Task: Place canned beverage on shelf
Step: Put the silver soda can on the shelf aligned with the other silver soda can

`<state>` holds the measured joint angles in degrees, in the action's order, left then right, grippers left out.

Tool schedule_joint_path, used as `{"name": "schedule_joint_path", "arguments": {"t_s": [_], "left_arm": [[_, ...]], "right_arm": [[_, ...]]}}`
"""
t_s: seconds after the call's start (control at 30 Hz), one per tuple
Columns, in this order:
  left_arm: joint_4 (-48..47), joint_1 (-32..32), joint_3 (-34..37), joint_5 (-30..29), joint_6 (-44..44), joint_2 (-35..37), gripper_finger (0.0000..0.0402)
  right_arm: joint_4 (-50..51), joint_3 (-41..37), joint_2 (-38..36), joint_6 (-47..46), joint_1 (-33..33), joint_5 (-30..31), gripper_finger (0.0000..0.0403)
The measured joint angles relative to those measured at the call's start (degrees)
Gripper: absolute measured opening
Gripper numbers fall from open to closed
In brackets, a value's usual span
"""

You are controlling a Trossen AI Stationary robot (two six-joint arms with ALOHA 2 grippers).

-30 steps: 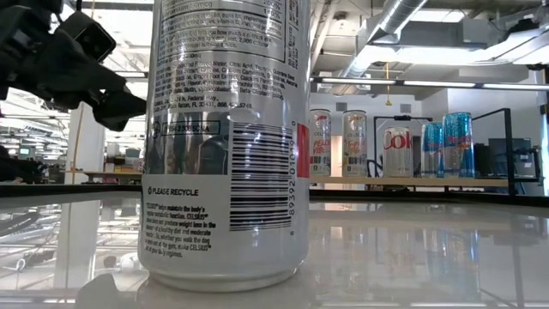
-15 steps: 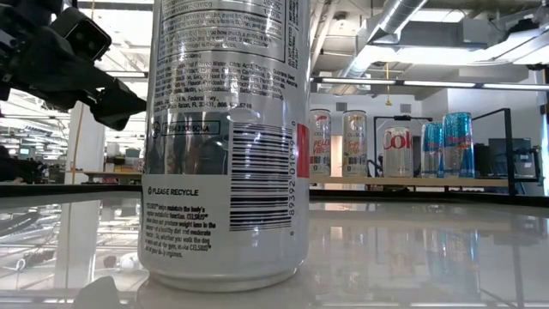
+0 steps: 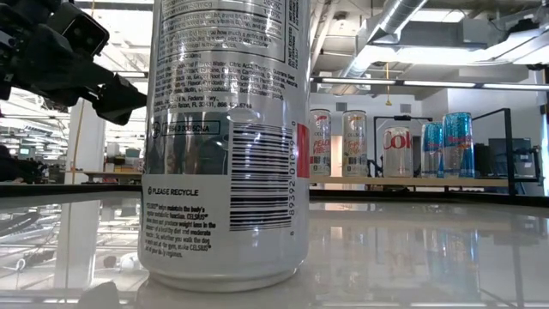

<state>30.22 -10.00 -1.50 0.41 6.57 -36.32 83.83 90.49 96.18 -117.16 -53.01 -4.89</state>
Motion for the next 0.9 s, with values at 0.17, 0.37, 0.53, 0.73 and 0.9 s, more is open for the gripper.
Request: {"name": "schedule_joint_path", "arguments": {"t_s": [0.17, 0.37, 0.53, 0.73, 0.9], "left_arm": [[0.04, 0.0, 0.0, 0.17, 1.62, 0.0, 0.0277], [0.17, 0.0, 0.0, 0.22, 2.68, 0.0, 0.0277], [0.15, 0.0, 0.0, 0.22, 4.12, 0.0, 0.0277], [-0.85, 0.0, 0.0, 0.3, 6.25, -0.02, 0.0277], [-2.58, 0.0, 0.0, 0.3, 7.25, -0.02, 0.0277]], "right_arm": [[-5.71, -6.55, -2.38, -0.04, -0.41, -1.32, 0.0398], [-14.69, -13.98, -5.08, -0.01, -0.93, -1.52, 0.0398], [-16.84, -17.03, -5.48, 0.1, -0.67, -3.76, 0.0398], [-20.18, -17.02, -5.48, 4.04, -0.47, -4.1, 0.0386], [-19.97, -17.02, -5.48, 4.95, -0.44, -4.11, 0.035]]}}
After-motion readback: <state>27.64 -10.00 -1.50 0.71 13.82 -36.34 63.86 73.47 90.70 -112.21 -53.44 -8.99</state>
